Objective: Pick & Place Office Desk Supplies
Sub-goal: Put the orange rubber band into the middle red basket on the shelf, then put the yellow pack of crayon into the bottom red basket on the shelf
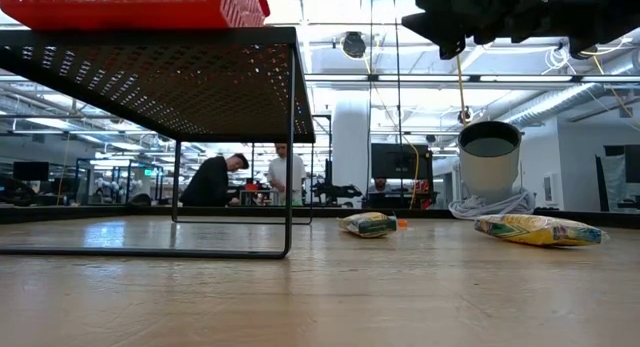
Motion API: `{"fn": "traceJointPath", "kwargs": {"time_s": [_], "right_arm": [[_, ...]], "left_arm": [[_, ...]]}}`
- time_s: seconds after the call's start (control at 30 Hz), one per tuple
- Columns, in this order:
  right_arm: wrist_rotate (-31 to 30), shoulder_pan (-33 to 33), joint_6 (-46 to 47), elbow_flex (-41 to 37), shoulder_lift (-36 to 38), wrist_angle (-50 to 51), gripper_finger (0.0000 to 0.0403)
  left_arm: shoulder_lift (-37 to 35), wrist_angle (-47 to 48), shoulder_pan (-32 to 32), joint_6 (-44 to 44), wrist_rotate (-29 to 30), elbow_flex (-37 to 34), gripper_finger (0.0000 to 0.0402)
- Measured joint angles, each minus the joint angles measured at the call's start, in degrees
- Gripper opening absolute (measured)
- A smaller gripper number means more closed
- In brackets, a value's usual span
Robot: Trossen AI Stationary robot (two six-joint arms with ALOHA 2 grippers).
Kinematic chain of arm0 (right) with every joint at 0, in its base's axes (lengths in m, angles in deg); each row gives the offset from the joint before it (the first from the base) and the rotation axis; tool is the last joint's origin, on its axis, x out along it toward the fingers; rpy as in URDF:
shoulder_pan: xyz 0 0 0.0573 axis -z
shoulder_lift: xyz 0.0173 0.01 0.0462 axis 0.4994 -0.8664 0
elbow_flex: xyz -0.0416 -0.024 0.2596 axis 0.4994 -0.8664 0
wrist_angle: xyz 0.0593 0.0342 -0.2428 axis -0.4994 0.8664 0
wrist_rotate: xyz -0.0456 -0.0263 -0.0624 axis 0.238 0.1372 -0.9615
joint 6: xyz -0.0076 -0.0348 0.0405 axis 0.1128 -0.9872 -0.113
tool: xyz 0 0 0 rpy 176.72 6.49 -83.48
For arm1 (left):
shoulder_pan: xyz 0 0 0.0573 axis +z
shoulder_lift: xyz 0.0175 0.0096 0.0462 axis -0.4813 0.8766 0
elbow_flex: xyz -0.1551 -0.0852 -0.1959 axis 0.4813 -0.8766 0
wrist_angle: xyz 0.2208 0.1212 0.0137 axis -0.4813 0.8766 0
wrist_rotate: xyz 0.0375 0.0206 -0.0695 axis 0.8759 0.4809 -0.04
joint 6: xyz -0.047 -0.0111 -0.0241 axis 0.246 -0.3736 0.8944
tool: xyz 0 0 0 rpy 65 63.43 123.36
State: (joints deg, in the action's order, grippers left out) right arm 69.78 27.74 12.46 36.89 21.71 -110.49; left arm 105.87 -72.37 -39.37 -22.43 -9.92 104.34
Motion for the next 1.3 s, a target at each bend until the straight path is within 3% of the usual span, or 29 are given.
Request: {"fn": "traceJointPath", "kwargs": {"time_s": [0.27,0.63,0.87,1.07,1.3], "right_arm": [[0.00,0.00,-0.72,0.00,0.00,0.04,0.0197],[0.02,0.00,-0.84,0.00,0.00,0.26,0.0197],[0.20,0.00,-0.28,0.00,0.00,0.32,0.0199],[0.22,0.00,0.37,0.00,0.00,0.52,0.0197],[0.24,-0.02,3.27,0.00,-0.20,2.49,0.0199]], "left_arm": [[0.45,-0.03,-0.18,3.10,0.03,-0.31,0.0014],[0.54,0.58,1.63,8.72,0.50,-0.31,0.0188],[0.55,3.05,1.63,10.79,-0.60,-0.31,0.0260],[0.52,2.46,1.63,8.73,-1.16,-0.31,0.0285],[-1.00,0.26,1.69,1.71,-0.46,-0.27,0.0286]]}}
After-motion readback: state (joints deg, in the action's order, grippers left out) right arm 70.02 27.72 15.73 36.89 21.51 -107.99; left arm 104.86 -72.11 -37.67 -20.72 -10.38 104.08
